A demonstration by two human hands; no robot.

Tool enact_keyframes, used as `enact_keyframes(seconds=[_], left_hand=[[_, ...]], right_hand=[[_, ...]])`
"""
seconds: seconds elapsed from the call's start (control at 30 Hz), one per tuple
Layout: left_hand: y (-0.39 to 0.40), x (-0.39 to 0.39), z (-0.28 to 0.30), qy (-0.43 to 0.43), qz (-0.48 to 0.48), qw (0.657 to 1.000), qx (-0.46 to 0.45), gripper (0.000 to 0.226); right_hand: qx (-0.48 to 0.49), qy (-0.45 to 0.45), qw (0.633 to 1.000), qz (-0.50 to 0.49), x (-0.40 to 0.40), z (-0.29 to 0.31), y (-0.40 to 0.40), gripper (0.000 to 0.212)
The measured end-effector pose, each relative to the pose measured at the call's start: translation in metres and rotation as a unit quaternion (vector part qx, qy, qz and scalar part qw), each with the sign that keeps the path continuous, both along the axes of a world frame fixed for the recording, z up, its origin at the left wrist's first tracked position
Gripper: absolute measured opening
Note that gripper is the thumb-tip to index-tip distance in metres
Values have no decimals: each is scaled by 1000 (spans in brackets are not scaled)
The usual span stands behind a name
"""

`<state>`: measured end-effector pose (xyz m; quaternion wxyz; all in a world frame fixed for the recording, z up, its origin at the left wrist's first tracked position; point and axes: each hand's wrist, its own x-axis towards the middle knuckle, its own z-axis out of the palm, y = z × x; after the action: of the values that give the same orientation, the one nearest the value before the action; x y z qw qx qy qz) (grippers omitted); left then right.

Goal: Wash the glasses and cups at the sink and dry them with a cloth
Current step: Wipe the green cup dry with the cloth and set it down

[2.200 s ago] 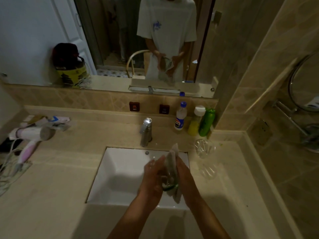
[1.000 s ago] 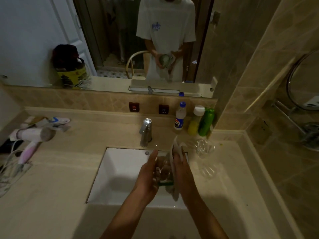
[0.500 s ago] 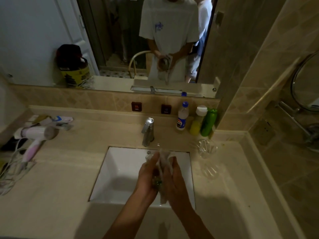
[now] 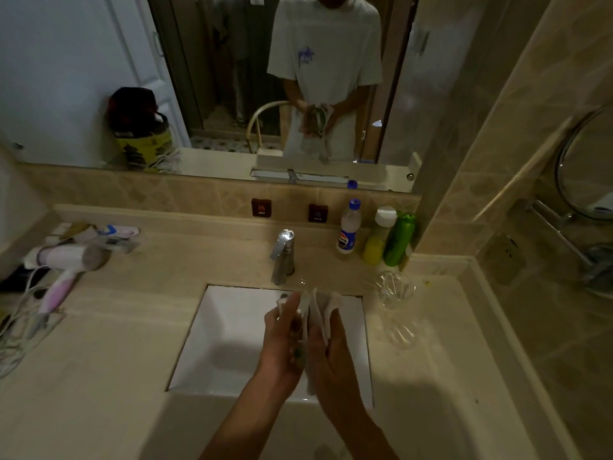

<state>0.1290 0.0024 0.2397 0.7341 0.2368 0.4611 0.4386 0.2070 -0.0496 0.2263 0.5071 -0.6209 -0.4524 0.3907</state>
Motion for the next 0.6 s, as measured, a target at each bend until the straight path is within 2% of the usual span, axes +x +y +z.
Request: enact_keyframes(seconds=[0.07, 0.13, 0.23, 0.33, 0.4, 0.5, 0.6], left_hand=[[-2, -1, 1, 7, -20, 1000, 6, 61], [-4, -2, 3, 17, -50, 999, 11, 44], [-4, -9, 5, 7, -75, 997, 12, 49], [-1, -16, 9, -61, -78, 995, 9, 59], [0, -13, 12, -91, -76, 993, -6, 48], [0, -5, 9, -37, -46, 998, -16, 44], [-1, -3, 8, 1, -24, 1000, 0, 49]], right_hand=[[1, 13, 1000, -15, -2, -4, -3, 52], [-44, 47, 998, -26, 6, 7, 5, 47], [-95, 100, 990, -8, 29, 30, 21, 28], [-101, 132, 985, 48, 47, 41, 34, 23], [-91, 104, 989, 60, 40, 42, 35, 19], [-51, 29, 998, 24, 22, 29, 27, 47], [6, -15, 999, 30, 4, 5, 12, 51]])
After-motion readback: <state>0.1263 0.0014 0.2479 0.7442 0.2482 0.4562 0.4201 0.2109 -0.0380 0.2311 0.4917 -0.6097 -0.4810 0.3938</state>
